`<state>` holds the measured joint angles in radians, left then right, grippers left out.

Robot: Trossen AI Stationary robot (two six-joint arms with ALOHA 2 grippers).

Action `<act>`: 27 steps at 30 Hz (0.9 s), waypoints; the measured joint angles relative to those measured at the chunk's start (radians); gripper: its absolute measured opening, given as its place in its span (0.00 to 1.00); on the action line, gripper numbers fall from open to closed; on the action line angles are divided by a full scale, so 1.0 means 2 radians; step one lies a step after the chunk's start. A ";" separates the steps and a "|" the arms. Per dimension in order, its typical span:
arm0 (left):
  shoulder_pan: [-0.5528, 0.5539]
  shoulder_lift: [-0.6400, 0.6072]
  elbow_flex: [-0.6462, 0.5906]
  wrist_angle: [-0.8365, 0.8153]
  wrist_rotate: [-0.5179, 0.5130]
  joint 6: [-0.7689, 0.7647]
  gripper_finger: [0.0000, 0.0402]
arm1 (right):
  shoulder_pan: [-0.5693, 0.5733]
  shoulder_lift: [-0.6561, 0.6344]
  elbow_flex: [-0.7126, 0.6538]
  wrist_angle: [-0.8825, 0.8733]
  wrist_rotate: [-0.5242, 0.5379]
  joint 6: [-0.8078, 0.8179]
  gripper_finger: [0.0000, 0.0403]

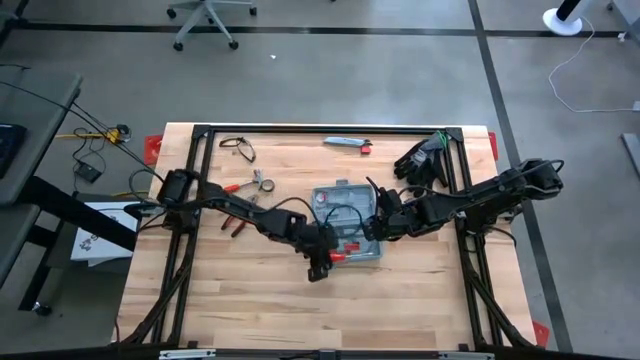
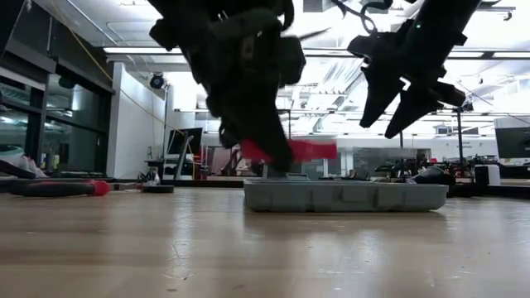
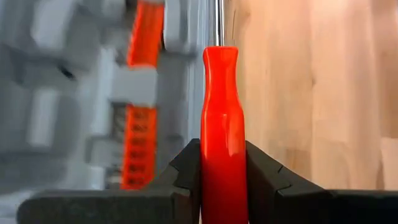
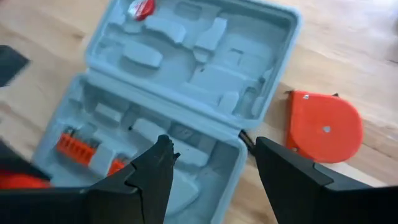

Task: Prefit tool cases
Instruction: Put the orange nut driver into the gray prefit tool case

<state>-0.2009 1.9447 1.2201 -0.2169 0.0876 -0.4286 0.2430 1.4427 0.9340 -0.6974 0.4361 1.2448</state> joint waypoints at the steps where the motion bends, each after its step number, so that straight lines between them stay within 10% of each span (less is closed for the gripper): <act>1: -0.001 0.006 0.000 0.001 -0.003 -0.010 0.16 | 0.000 -0.003 0.000 0.002 -0.005 -0.008 0.53; 17: 0.014 0.042 0.002 0.035 -0.003 -0.139 0.16 | 0.042 -0.069 0.000 0.002 -0.056 -0.122 0.53; 27: 0.010 0.037 0.001 0.006 0.030 -0.194 0.40 | 0.127 -0.035 0.000 0.005 -0.052 -0.071 0.53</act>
<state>-0.1804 2.0189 1.2213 -0.2046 0.1480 -0.8171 0.4969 1.3731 0.9340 -0.6881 0.3328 1.1033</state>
